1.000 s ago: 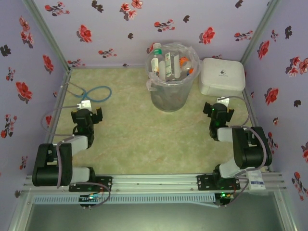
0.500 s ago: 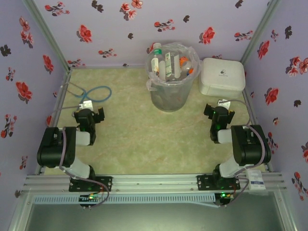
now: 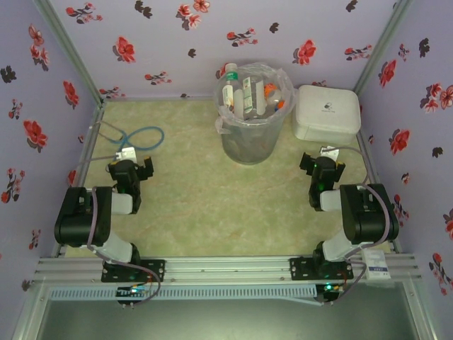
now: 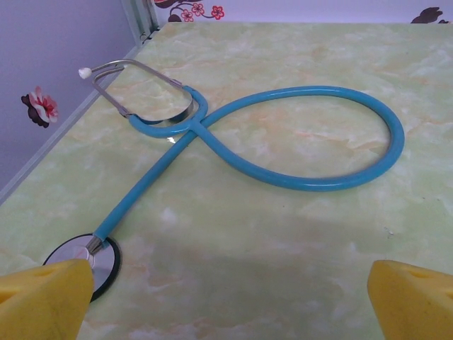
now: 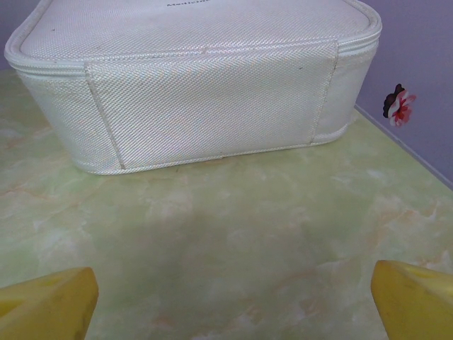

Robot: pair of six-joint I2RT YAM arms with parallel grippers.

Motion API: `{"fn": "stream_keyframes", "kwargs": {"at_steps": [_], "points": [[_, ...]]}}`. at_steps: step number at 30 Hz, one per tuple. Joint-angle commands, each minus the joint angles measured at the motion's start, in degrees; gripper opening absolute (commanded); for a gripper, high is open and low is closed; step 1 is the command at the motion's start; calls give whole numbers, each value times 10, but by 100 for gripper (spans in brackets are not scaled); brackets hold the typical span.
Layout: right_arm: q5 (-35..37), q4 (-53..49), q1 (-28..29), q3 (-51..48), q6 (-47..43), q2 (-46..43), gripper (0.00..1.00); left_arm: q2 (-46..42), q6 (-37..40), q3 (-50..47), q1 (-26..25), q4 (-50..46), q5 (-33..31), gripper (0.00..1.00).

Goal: Put the plastic bottles in the bin

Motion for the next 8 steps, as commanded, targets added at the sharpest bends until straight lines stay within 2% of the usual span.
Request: {"fn": "stream_keyframes", "kwargs": {"at_steps": [1, 8], "points": [[-1, 16, -3, 3, 7, 5, 99, -2, -8, 9, 0, 24, -14, 100], [-1, 34, -2, -9, 4, 1, 99, -2, -8, 9, 0, 24, -15, 100]]}}
